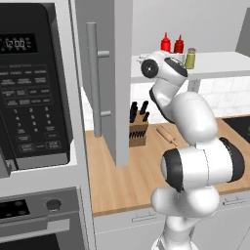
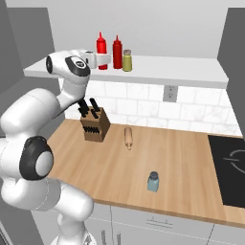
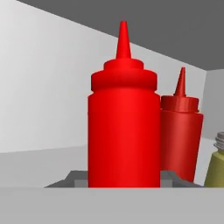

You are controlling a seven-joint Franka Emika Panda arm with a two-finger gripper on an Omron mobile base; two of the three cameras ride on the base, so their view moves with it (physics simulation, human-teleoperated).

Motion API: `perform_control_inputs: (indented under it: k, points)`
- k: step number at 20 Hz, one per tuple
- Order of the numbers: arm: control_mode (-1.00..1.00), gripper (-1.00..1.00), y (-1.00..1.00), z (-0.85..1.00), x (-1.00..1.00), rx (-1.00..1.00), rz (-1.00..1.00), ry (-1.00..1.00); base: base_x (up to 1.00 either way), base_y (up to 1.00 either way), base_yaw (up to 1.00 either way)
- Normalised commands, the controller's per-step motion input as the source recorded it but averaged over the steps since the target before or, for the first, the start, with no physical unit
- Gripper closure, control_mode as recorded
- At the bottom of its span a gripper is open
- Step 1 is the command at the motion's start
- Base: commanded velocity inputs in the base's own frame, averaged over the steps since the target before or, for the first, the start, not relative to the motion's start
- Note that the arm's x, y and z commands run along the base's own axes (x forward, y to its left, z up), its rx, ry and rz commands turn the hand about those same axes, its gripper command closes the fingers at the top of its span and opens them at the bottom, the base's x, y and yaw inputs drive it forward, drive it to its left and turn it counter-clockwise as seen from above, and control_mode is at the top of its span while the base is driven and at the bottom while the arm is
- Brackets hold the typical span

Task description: Put the shaker and condiment bottle from the counter next to their counterparts in the cabinet.

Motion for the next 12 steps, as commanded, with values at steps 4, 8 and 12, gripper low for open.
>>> perform_control_inputs:
  k: [4, 8, 12]
  points:
    - [-1.0, 1.0, -0.22, -0.17, 0.17, 0.01, 0.0, 0.0, 0.0, 0.0, 0.0]
    - [-1.0, 1.0, -0.21, -0.14, 0.21, 0.0, 0.0, 0.0, 0.0, 0.0, 0.0]
    - [-1.0, -1.0, -0.17, -0.23, 0.16, 0.0, 0.0, 0.0, 0.0, 0.0, 0.0]
